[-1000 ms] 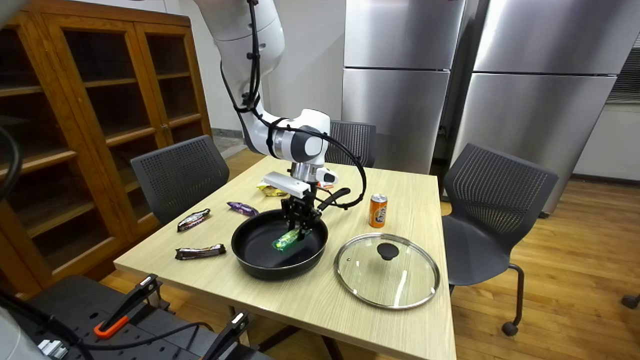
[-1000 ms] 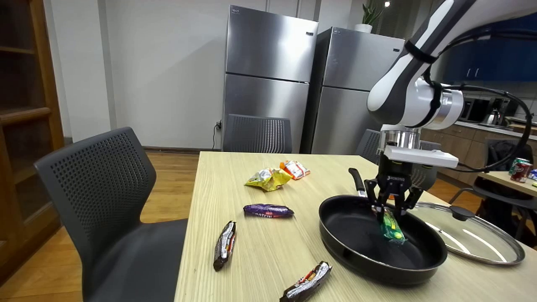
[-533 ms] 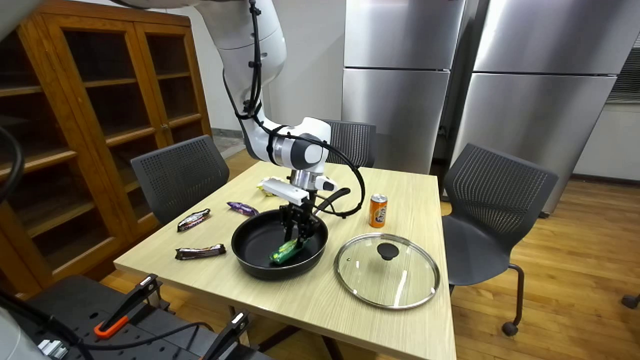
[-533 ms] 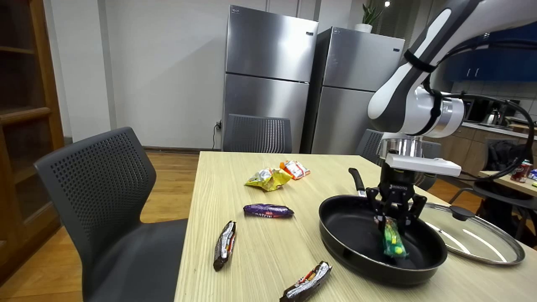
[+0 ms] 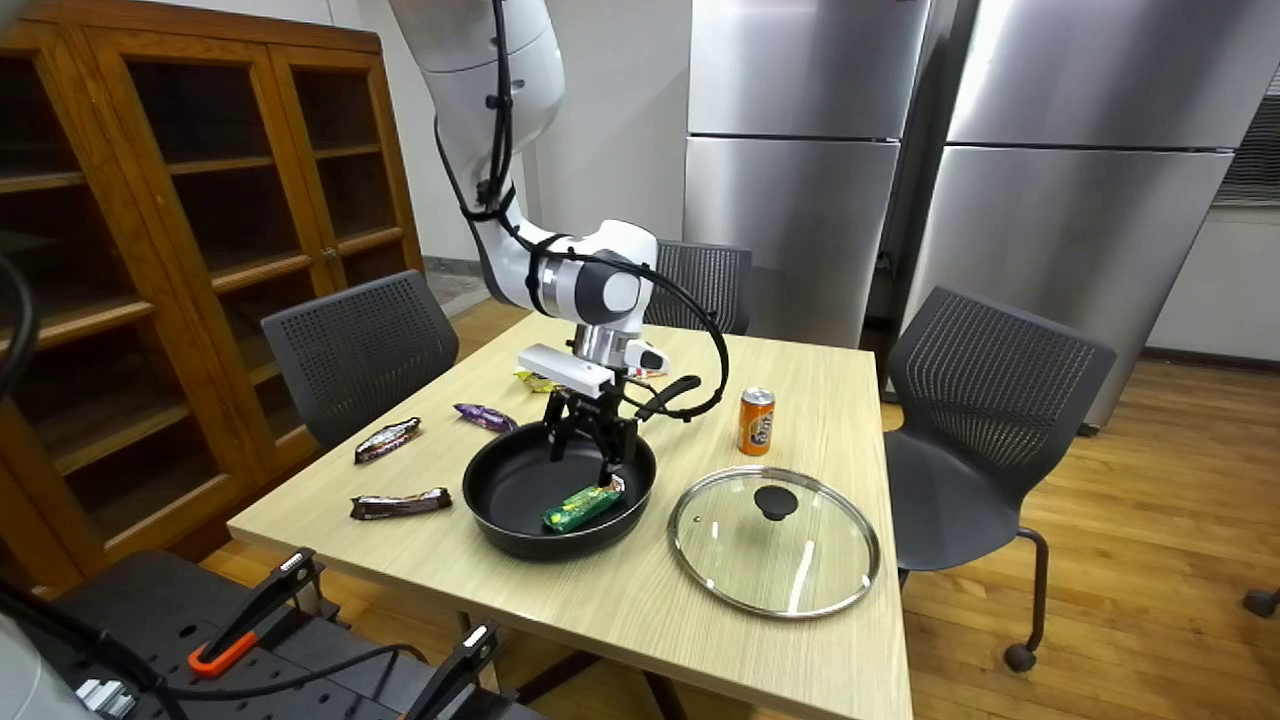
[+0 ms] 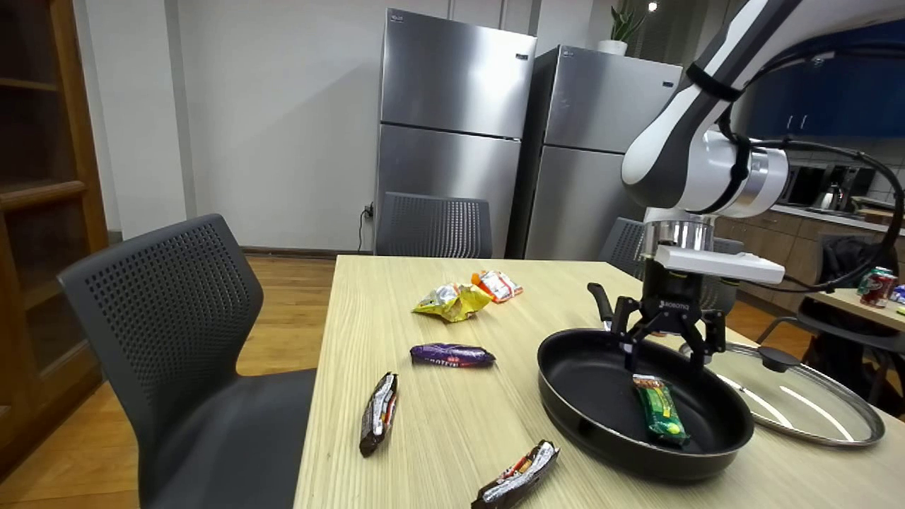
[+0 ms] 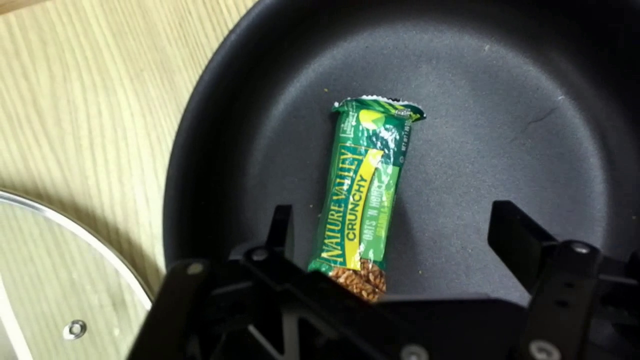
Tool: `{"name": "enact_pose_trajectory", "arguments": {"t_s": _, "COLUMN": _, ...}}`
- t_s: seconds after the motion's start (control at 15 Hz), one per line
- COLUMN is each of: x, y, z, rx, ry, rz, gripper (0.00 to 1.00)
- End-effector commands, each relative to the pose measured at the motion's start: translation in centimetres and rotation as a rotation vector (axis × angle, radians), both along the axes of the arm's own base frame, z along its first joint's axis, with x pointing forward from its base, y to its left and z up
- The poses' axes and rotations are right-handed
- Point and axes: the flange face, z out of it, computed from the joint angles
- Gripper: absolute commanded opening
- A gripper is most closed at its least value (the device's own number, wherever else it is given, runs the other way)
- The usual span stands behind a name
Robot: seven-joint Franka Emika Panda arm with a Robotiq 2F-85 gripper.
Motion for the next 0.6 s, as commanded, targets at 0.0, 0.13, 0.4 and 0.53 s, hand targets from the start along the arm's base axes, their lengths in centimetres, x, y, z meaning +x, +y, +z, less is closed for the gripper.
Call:
{"name": "enact_pose_trajectory", "arguments": {"t_s": 0.0, "x": -0.4, "y": 1.5, "z": 2.9, "rx": 0.018, "ry": -0.012, "rz": 0.048, "gripper": 1.0}}
{"name": "enact_pose_trajectory", "arguments": {"t_s": 0.13, "x": 0.1, "y": 2.7, "z": 3.9, "rx": 0.024, "ry": -0.025, "rz": 0.068, "gripper": 1.0}}
{"name": "enact_pose_trajectory", "arguments": {"t_s": 0.4, "x": 0.9, "y": 6.0, "z": 5.4, "rx": 0.024, "ry": -0.042, "rz": 0.128, "gripper": 1.0}}
{"name": "enact_pose_trajectory", "arguments": {"t_s": 0.53, "x": 1.2, "y": 7.9, "z": 5.9, "rx": 0.017, "ry": -0.046, "rz": 0.165, "gripper": 1.0}}
